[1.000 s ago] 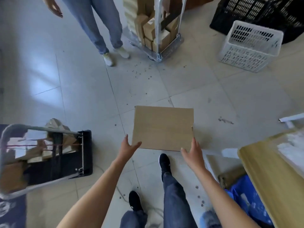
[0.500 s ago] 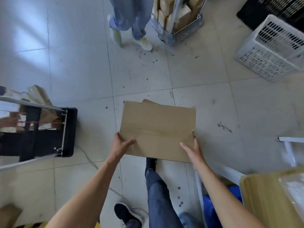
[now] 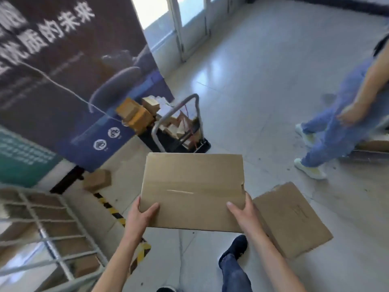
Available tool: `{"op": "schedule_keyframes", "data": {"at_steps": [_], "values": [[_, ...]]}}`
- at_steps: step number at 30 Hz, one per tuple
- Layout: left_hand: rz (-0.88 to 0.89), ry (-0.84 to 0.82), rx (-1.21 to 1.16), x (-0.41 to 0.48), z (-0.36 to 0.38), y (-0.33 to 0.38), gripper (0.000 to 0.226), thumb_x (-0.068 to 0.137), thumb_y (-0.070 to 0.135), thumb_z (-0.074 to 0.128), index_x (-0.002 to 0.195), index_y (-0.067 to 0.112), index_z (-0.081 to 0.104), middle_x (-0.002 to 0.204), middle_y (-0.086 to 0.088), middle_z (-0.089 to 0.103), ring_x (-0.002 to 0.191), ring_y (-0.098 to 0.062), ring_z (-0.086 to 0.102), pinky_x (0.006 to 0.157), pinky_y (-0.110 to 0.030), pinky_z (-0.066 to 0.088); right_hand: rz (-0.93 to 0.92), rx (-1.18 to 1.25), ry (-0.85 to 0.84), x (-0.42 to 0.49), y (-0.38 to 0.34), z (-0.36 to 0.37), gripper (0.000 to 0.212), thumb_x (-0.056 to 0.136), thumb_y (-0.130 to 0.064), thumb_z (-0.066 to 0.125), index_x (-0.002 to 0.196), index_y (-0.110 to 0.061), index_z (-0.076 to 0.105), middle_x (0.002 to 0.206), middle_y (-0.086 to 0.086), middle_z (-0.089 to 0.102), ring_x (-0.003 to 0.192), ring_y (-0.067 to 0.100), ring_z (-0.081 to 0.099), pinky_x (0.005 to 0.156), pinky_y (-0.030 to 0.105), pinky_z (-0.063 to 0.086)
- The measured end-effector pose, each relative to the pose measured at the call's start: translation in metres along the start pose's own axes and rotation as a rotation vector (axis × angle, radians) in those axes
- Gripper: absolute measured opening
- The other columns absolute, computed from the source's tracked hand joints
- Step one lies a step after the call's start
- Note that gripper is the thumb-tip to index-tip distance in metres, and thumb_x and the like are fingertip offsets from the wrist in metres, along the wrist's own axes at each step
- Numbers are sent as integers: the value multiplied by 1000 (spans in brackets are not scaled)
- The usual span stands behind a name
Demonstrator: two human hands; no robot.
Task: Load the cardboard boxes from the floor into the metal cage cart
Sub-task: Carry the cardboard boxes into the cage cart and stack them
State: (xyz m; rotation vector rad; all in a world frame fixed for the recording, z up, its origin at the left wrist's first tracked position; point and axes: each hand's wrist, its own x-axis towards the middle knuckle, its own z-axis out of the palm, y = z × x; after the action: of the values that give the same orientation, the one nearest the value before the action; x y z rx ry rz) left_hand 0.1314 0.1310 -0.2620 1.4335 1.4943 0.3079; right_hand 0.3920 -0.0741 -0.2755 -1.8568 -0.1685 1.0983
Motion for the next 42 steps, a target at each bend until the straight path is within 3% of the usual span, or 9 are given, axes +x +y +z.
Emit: {"op": "schedule_keyframes", "data": {"at_steps": [4,8,12,15,20,31,35,39,42], "values": [[-84,290,-66,-55,-148,-48,81,80,48,76,148,20,41,131,-1,58,112,-21,58,98,-45,50,-148,-201,-230,-67,-53,122,80,80,-50,71,147,-41,28,125,-18,57,113,11,58,93,36,51],[-131,527,-213,-122,-268,-120,70,80,40,79,140,23,48,119,5,59,104,-17,58,89,-37,48,-289,-360,-405,-134,-77,240,86,69,-56,71,144,-36,34,129,-10,58,120,18,57,102,45,48],[-214,707,-416,-191,-348,-186,50,77,32,83,116,33,51,98,22,58,88,5,55,69,-18,43,-316,-507,-546,-202,-80,339,94,83,-47,72,157,-26,18,152,-2,41,136,21,44,112,41,37],[-273,766,-478,-232,-391,-225,51,76,33,83,118,30,54,105,13,63,96,-6,59,75,-29,46,-326,-546,-684,-243,-75,398,89,86,-37,72,157,-22,19,149,1,45,132,20,47,113,42,38],[-344,908,-569,-275,-443,-269,44,74,29,86,109,27,60,101,14,67,94,-8,62,68,-25,46,-318,-611,-819,-286,-63,476,79,87,-33,72,151,-26,27,131,-3,58,117,20,58,104,44,47],[-514,1098,-624,-276,-559,-321,96,37,53,87,124,21,61,112,-1,70,100,-22,67,85,-42,54,-274,-721,-1050,-305,-59,649,98,89,-32,70,158,-22,3,152,1,39,132,19,44,113,37,36],[-530,1109,-593,-264,-610,-337,77,53,42,91,121,22,63,112,1,71,97,-16,67,71,-31,52,-263,-708,-1109,-314,-61,705,92,90,-34,67,158,-25,6,155,1,38,139,21,40,116,43,34],[-506,1028,-575,-225,-665,-366,92,65,44,87,145,20,48,130,-1,61,113,-23,60,90,-43,52,-268,-696,-1085,-315,-56,764,92,93,-39,63,158,-33,-1,163,-5,25,147,20,30,119,47,29],[-463,960,-513,-181,-706,-399,71,80,35,81,141,19,50,129,-3,60,110,-21,59,88,-41,51,-272,-726,-1017,-312,-42,814,95,94,-40,62,159,-31,-7,166,-5,15,150,21,23,120,47,26]]}}
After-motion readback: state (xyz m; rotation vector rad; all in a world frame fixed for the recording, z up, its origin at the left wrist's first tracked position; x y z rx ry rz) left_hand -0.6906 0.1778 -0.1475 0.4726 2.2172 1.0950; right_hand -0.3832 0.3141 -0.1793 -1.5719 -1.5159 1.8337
